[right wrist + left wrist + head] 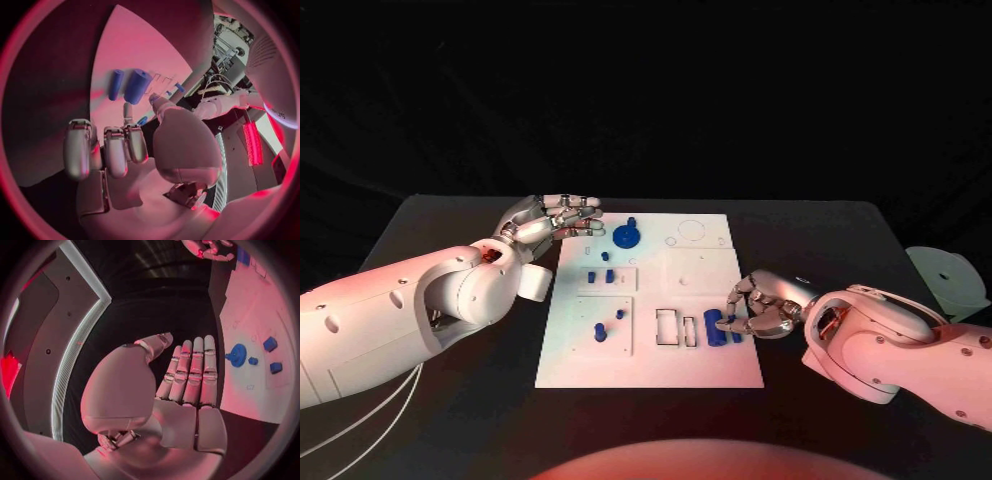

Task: Assemble the parts on the task board

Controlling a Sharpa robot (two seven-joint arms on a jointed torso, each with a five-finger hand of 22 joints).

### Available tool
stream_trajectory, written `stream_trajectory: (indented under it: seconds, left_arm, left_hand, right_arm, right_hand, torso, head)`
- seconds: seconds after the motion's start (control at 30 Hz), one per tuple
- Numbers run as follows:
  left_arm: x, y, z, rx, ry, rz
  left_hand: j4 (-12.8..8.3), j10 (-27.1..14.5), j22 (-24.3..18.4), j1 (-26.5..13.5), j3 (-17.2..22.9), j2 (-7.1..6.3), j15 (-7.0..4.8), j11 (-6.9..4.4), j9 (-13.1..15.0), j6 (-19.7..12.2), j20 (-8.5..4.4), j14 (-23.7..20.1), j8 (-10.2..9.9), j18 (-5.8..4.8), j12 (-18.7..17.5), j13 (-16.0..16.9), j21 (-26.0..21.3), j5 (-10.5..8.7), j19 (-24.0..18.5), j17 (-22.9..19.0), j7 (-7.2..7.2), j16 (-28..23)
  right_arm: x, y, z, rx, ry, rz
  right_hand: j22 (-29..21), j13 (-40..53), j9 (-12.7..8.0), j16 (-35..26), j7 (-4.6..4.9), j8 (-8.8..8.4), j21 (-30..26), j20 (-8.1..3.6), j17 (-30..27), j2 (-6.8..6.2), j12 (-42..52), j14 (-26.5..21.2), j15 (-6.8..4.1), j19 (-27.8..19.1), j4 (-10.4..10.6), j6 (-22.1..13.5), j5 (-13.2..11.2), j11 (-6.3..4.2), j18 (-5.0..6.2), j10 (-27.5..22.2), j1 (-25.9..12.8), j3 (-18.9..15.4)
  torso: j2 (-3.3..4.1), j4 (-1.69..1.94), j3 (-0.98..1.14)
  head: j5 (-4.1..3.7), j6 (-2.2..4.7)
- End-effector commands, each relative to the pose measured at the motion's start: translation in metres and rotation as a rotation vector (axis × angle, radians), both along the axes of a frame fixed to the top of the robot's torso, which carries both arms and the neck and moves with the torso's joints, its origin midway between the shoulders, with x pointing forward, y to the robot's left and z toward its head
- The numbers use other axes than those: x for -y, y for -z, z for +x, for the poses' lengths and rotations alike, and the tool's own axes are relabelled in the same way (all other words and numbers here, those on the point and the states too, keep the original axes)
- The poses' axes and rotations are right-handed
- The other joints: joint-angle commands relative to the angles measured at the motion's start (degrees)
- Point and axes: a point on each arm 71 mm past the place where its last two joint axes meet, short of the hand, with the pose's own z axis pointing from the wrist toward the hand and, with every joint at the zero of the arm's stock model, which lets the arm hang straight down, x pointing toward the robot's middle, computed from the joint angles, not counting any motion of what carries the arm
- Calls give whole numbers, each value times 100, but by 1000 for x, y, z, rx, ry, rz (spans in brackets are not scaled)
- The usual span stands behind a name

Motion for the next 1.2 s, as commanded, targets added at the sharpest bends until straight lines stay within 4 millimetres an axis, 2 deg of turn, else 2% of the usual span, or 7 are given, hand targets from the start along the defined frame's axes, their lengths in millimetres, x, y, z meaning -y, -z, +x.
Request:
stream_trajectory:
  seconds: [0.03, 0.13, 0.43, 0.57, 0.8, 1.07, 1.2]
  left_arm:
    - [2, -1, -1, 10, 15, -12]
    - [1, -1, -1, 8, 16, -11]
    - [0, -1, -1, 7, 16, -10]
    - [0, -1, -1, 6, 18, -11]
    - [1, -1, -2, -3, 26, -17]
    - [1, -1, -2, -6, 30, -19]
    - [1, -1, -2, -7, 30, -19]
  left_hand:
    - [17, -33, -5, -37, -20, 34, -11, -8, -8, -35, 38, -47, -31, 44, 19, 3, -11, 12, 20, 5, 85, -29]
    - [17, -33, -5, -37, -20, 34, -11, -8, -8, -35, 38, -47, -31, 44, 19, 3, -11, 12, 20, 5, 85, -29]
    - [18, -37, -10, -37, -19, 36, -11, -9, -9, -36, 39, -50, -31, 45, 22, 4, -18, 12, 22, 7, 85, -30]
    - [18, -37, -10, -37, -19, 36, -11, -9, -9, -36, 39, -50, -31, 45, 22, 4, -18, 12, 22, 7, 85, -30]
    - [19, -40, -12, -38, -18, 38, -10, -8, -9, -37, 40, -51, -31, 45, 24, 4, -22, 13, 22, 8, 85, -30]
    - [19, -40, -12, -38, -18, 38, -10, -8, -9, -37, 40, -51, -31, 45, 24, 4, -22, 13, 22, 8, 85, -30]
    - [19, -40, -12, -38, -18, 38, -10, -8, -9, -37, 40, -51, -31, 45, 24, 4, -22, 13, 22, 8, 85, -30]
  right_arm:
    - [-3, 5, 0, 6, -10, -43]
    - [-8, 10, 0, 2, -18, -45]
    - [-17, 17, 1, 1, -31, -60]
    - [-18, 21, 2, -2, -28, -76]
    - [-22, 28, 2, -5, -18, -101]
    - [-28, 31, -1, -5, -21, -95]
    - [-29, 29, -1, 17, -6, -73]
  right_hand:
    - [975, 554, 13, 28, -12, 29, -20, 10, 860, -5, -30, 466, 22, 78, 51, -36, 11, 5, -86, -20, -8, -9]
    - [974, 554, 21, 26, -13, 31, -23, 10, 854, -5, -32, 465, 22, 77, 72, -37, 8, 5, -85, -21, -7, -25]
    - [968, 552, 34, 26, -16, 35, -39, 9, 853, 2, -39, 464, 20, 70, 108, -35, -1, 3, -82, -25, -1, -49]
    - [960, 545, 52, 20, -19, 42, -62, 7, 838, 15, -50, 461, 18, 59, 162, -30, -18, 0, -77, -31, 3, -83]
    - [958, 529, 81, 16, -25, 50, -76, 4, 829, 58, -74, 458, 15, 54, 248, -26, -26, -5, -75, -45, 28, -124]
    - [969, 552, 143, 18, -46, 86, -70, -9, 839, 126, -71, 460, -2, 62, 245, 27, 36, -25, -77, -30, 304, -126]
    - [981, 576, 174, 21, -68, 115, -52, -21, 851, 180, -59, 463, -17, 73, 259, 93, 153, -44, -82, -10, 419, -117]
  torso:
    - [1, 0, 3]
    - [5, -9, 9]
    - [7, 3, 6]
    - [1, -4, 6]
    - [5, -2, 10]
    - [0, -3, 3]
    - [-7, -13, 4]
  head:
    - [-7, -18]
    - [13, -16]
    - [12, -28]
    - [16, -33]
    - [-18, -40]
    - [-38, -31]
    - [-25, -32]
